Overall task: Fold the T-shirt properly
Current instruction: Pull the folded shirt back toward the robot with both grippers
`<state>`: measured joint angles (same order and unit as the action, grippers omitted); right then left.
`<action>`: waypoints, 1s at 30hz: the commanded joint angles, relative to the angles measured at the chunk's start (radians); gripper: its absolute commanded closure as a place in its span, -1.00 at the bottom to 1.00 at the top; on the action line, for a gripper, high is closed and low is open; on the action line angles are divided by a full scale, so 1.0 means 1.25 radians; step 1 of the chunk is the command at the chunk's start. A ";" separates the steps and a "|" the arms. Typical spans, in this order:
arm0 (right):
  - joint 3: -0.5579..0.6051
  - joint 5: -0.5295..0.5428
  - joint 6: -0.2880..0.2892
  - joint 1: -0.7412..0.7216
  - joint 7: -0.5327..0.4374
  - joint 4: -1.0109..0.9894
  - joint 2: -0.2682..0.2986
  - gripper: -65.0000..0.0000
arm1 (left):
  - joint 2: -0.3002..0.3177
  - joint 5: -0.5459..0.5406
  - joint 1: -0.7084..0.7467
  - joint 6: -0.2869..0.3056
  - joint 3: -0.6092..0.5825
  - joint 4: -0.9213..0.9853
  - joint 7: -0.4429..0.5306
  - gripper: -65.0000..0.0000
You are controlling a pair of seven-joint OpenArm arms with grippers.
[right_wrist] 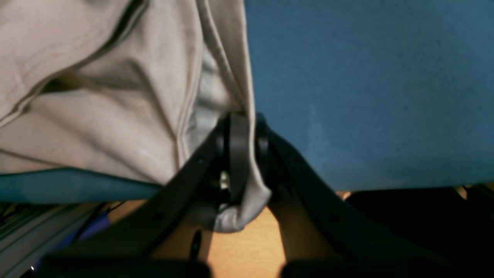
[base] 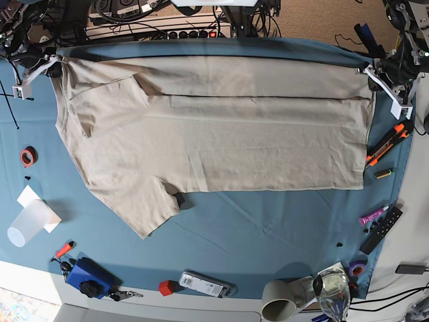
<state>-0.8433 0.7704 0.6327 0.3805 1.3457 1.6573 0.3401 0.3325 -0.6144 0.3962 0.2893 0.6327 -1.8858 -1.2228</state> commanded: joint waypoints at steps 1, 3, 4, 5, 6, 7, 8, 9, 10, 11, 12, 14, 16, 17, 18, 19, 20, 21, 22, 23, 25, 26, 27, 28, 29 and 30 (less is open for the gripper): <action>-0.008 0.007 0.002 0.001 -0.013 0.014 0.018 1.00 | 0.013 0.005 0.000 0.000 0.009 -0.014 0.009 1.00; -0.008 0.028 0.002 0.001 -0.011 0.014 0.018 1.00 | 0.014 0.000 0.000 0.000 0.009 -0.014 0.015 1.00; -0.008 0.042 0.002 0.001 -0.004 0.014 0.018 1.00 | 0.013 -0.002 0.000 0.000 0.009 -0.014 0.015 1.00; -0.008 0.057 0.003 0.001 0.008 0.014 0.018 1.00 | 0.013 -0.004 0.000 0.000 0.009 -0.014 0.014 1.00; -0.008 0.070 0.007 0.001 0.020 0.014 0.018 1.00 | 0.013 -0.006 0.000 0.000 0.009 -0.014 0.014 1.00; -0.008 0.085 0.015 0.001 0.032 0.014 0.018 1.00 | 0.013 -0.006 0.000 0.000 0.009 -0.014 0.014 1.00; -0.008 0.099 0.021 0.001 0.040 0.014 0.018 0.98 | 0.013 -0.006 0.000 0.000 0.009 -0.014 0.015 0.85; -0.008 0.106 0.021 0.001 0.040 0.014 0.018 0.84 | 0.014 -0.006 0.000 0.000 0.009 -0.014 0.015 0.71; -0.008 0.110 0.020 0.001 0.040 0.014 0.018 0.71 | 0.014 -0.006 0.000 0.000 0.009 -0.014 0.015 0.57; -0.008 0.111 0.020 0.001 0.040 0.014 0.018 0.60 | 0.014 -0.006 0.000 0.000 0.009 -0.014 0.015 0.45; -0.008 0.110 0.020 0.001 0.040 0.014 0.019 0.52 | 0.014 -0.006 0.000 0.000 0.009 -0.014 0.015 0.36; -0.008 0.111 0.020 0.001 0.040 0.014 0.019 0.50 | 0.014 -0.006 0.000 0.000 0.009 -0.014 0.014 0.32; -0.008 0.113 0.019 0.001 0.040 0.015 0.019 0.50 | 0.014 -0.006 0.000 0.000 0.009 -0.022 0.014 0.32; -0.008 0.117 0.019 0.001 0.040 0.015 0.019 0.50 | 0.014 -0.006 0.000 0.000 0.009 -0.030 0.014 0.32; -0.009 0.128 0.019 0.001 0.040 0.015 0.019 0.50 | 0.014 -0.006 0.000 0.000 0.009 -0.041 0.014 0.32; -0.014 0.142 0.019 0.001 0.040 0.015 0.019 0.50 | 0.014 -0.006 0.000 0.000 0.009 -0.055 0.014 0.32; -0.020 0.153 0.020 0.001 0.040 0.015 0.019 0.50 | 0.014 -0.006 0.000 0.000 0.009 -0.070 0.014 0.32; -0.029 0.160 0.020 -0.002 0.040 0.015 0.019 0.50 | 0.014 -0.006 0.000 0.000 0.009 -0.087 0.015 0.32; -0.041 0.165 0.020 -0.008 0.040 0.015 0.019 0.50 | 0.014 -0.005 0.000 0.000 0.009 -0.102 0.015 0.32; -0.056 0.168 0.020 -0.014 0.040 0.015 0.019 0.50 | 0.014 -0.005 0.001 0.000 0.009 -0.117 0.015 0.32; -0.090 0.190 0.020 -0.027 0.040 0.015 0.018 0.50 | 0.013 -0.002 0.003 0.000 0.009 -0.143 0.021 0.32; -0.108 0.204 0.020 -0.035 0.040 0.015 0.019 0.50 | 0.013 0.004 0.004 0.000 0.009 -0.154 0.029 0.32; -0.126 0.221 0.020 -0.043 0.040 0.015 0.019 0.50 | 0.013 0.014 0.005 0.000 0.009 -0.164 0.036 0.32; -0.143 0.239 0.023 -0.050 0.040 0.015 0.019 0.50 | 0.013 0.020 0.005 0.000 0.009 -0.174 0.036 0.32; -0.161 0.255 0.030 -0.058 0.040 0.015 0.019 0.50 | 0.013 0.025 0.004 0.000 0.010 -0.184 0.036 0.32; -0.176 0.271 0.039 -0.068 0.040 0.015 0.019 0.51 | 0.013 0.028 0.005 0.000 0.010 -0.193 0.036 0.32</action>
<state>-1.0554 1.0878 0.6785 0.2985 1.4132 1.6588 0.3401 0.3332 -0.5732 0.4019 0.2886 0.6369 -2.1094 -1.1931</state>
